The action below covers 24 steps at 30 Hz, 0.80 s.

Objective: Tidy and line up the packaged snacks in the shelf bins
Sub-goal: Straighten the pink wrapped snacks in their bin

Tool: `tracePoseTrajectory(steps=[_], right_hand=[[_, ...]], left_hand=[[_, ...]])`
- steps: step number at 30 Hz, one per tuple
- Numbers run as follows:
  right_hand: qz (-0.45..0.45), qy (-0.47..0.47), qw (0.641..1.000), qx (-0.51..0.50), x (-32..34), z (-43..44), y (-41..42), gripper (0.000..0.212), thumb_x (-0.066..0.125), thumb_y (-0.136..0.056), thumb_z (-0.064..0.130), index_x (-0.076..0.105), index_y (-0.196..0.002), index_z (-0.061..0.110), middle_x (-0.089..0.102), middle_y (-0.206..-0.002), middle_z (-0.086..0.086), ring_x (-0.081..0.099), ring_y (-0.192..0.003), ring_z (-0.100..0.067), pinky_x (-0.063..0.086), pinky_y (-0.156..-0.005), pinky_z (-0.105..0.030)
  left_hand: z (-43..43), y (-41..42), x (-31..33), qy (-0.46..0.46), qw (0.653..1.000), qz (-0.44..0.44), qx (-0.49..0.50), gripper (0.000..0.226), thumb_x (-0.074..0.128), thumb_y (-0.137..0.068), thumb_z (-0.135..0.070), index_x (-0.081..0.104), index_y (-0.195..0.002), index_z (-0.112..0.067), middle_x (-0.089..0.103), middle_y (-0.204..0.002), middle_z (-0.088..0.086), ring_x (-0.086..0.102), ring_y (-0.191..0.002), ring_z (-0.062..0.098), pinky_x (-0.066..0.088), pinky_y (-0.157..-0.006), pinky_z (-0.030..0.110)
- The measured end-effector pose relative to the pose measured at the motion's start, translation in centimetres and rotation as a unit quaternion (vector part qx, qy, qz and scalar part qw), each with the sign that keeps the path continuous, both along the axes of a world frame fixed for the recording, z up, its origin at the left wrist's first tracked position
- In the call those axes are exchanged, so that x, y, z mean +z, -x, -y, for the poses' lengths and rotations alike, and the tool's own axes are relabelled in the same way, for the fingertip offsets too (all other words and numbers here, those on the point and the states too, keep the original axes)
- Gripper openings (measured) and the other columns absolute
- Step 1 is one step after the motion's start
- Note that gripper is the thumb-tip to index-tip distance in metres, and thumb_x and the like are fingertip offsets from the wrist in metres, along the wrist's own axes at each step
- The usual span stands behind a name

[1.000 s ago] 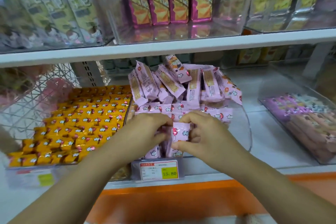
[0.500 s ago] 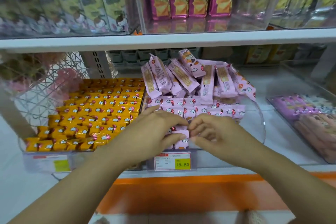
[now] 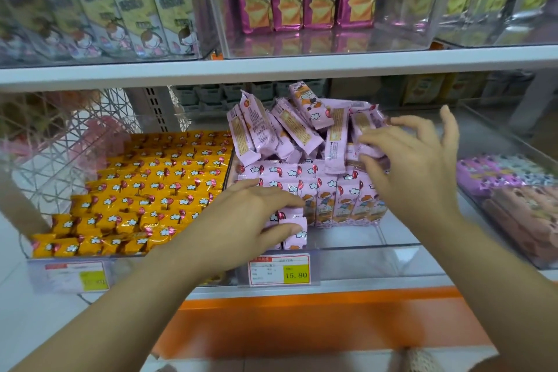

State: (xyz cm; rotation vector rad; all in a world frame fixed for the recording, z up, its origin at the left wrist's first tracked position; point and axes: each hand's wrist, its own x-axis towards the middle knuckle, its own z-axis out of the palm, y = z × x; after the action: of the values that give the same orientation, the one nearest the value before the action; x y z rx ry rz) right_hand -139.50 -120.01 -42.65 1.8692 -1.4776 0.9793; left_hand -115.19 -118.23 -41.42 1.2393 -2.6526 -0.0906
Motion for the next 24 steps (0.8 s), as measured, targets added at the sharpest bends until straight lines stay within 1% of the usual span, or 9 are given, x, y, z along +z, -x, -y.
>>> tracePoseTrajectory(steps=[3,5,7,10,13,15,17,20,24], right_hand=[[0.038,0.06,0.997,0.031,0.6,-0.9,-0.1,0.016,0.064,-0.086,0.023,0.069,-0.099,0.014,0.07,-0.092,-0.001,0.052,-0.099,-0.024,0.023,-0.106,-0.046],[0.092,0.1,0.989,0.066,1.6,-2.1,-0.3,0.02,0.063,-0.09,0.023,0.067,-0.104,0.011,0.068,-0.094,-0.001,0.051,-0.094,-0.023,0.031,-0.091,-0.035],[0.165,0.107,0.973,0.126,2.5,-3.5,-0.9,0.021,0.059,-0.092,0.018,0.062,-0.111,0.011,0.06,-0.097,0.003,0.051,-0.088,-0.017,0.036,-0.081,-0.024],[0.281,0.032,0.939,0.195,2.9,-4.5,-1.6,0.022,0.055,-0.094,0.015,0.054,-0.115,0.022,0.059,-0.099,0.012,0.056,-0.083,-0.002,0.044,-0.074,-0.009],[0.432,-0.079,0.866,0.238,2.8,-4.3,-2.2,0.02,0.056,-0.094,0.012,0.059,-0.108,0.027,0.067,-0.084,0.017,0.065,-0.072,-0.002,0.049,-0.064,-0.012],[0.48,-0.122,0.833,0.246,2.7,-4.0,-2.3,0.02,0.055,-0.093,0.011,0.06,-0.104,0.027,0.067,-0.075,0.014,0.064,-0.063,-0.001,0.049,-0.06,-0.012],[0.505,-0.152,0.811,0.252,2.7,-3.7,-2.3,0.018,0.056,-0.092,0.01,0.061,-0.103,0.024,0.067,-0.077,0.009,0.061,-0.057,-0.002,0.048,-0.056,-0.012],[0.513,-0.184,0.798,0.257,2.2,-3.0,-2.6,0.02,0.058,-0.091,0.008,0.061,-0.097,0.026,0.067,-0.083,0.005,0.058,-0.052,-0.003,0.048,-0.053,-0.014],[0.486,-0.221,0.802,0.268,1.6,-2.6,-3.3,0.025,0.059,-0.09,0.009,0.058,-0.097,0.032,0.066,-0.089,0.001,0.061,-0.054,-0.008,0.048,-0.053,-0.015]], left_hand=[[-0.2,0.1,0.2,0.0,1.0,0.002,-0.003,0.051,0.038,-0.09,-0.061,0.046,-0.135,-0.039,0.049,-0.137,-0.021,0.037,-0.128,0.009,-0.01,-0.084,-0.006],[-0.2,0.1,0.1,-0.001,1.0,0.003,-0.002,0.05,0.039,-0.09,-0.06,0.047,-0.135,-0.038,0.05,-0.137,-0.021,0.038,-0.127,0.009,-0.007,-0.087,-0.005],[-0.2,0.0,0.0,0.006,1.0,-0.005,-0.006,0.055,0.036,-0.086,-0.062,0.052,-0.132,-0.036,0.056,-0.131,-0.018,0.048,-0.12,0.012,0.009,-0.095,0.005],[-0.1,-0.2,-0.4,0.002,1.0,-0.006,-0.007,0.063,0.027,-0.081,-0.067,0.057,-0.127,-0.035,0.062,-0.122,-0.016,0.057,-0.109,0.014,0.028,-0.088,0.02],[0.0,-0.2,-0.4,-0.002,1.0,-0.008,-0.002,0.066,0.024,-0.08,-0.067,0.057,-0.127,-0.035,0.063,-0.122,-0.016,0.057,-0.108,0.014,0.031,-0.086,0.022],[0.0,-0.2,-0.5,-0.002,1.0,-0.012,0.002,0.064,0.025,-0.08,-0.067,0.058,-0.126,-0.035,0.063,-0.121,-0.015,0.058,-0.107,0.015,0.033,-0.086,0.023],[0.0,-0.2,-0.6,-0.002,1.0,-0.013,0.004,0.061,0.027,-0.081,-0.066,0.059,-0.124,-0.035,0.064,-0.119,-0.015,0.059,-0.105,0.015,0.035,-0.085,0.023],[0.2,-0.3,-0.8,0.003,1.0,-0.014,0.002,0.059,0.029,-0.082,-0.065,0.06,-0.123,-0.034,0.065,-0.117,-0.015,0.06,-0.103,0.014,0.035,-0.084,0.023],[0.1,-0.3,-0.9,0.004,1.0,-0.016,0.005,0.06,0.029,-0.082,-0.065,0.059,-0.124,-0.034,0.065,-0.119,-0.014,0.06,-0.105,0.015,0.041,-0.087,0.027]])
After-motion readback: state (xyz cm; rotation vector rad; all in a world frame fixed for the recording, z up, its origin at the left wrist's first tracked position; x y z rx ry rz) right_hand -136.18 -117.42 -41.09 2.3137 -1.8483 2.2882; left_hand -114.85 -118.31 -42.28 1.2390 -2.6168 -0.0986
